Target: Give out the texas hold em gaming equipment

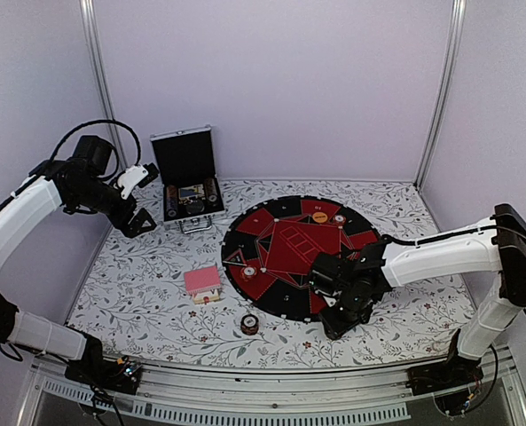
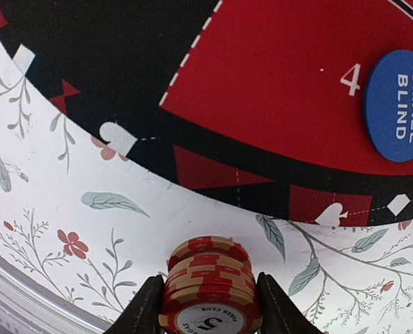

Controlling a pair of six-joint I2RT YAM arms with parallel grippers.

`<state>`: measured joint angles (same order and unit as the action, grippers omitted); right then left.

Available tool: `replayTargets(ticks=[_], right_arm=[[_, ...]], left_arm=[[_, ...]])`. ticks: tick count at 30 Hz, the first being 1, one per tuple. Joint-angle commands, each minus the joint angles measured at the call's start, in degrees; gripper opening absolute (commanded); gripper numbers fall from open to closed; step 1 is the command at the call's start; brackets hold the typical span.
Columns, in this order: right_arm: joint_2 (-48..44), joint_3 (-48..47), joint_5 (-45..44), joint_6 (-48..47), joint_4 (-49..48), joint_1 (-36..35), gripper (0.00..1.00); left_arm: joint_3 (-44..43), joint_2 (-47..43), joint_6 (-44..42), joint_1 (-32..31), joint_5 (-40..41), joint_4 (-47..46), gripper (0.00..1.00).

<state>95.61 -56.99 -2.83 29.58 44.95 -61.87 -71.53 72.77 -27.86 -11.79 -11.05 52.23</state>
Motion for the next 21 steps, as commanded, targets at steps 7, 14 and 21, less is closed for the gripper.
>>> replayTargets(ticks=[7, 14, 21], right_arm=[[-0.6, 0.1, 1.81, 0.9, -1.42, -0.52, 0.19], [-1.47, -0.88, 1.13, 0.54, 0.33, -0.45, 0.1], [-3.91, -4.16, -0.71, -0.5, 3.63, 3.2, 0.09]], left_arm=[[-0.99, 0.37, -0.62, -0.78, 0.47, 0.86, 1.0], [-1.11, 0.26, -0.64, -0.75, 0.57, 0.86, 1.0], [-1.15, 0.18, -0.71, -0.75, 0.58, 0.88, 1.0]])
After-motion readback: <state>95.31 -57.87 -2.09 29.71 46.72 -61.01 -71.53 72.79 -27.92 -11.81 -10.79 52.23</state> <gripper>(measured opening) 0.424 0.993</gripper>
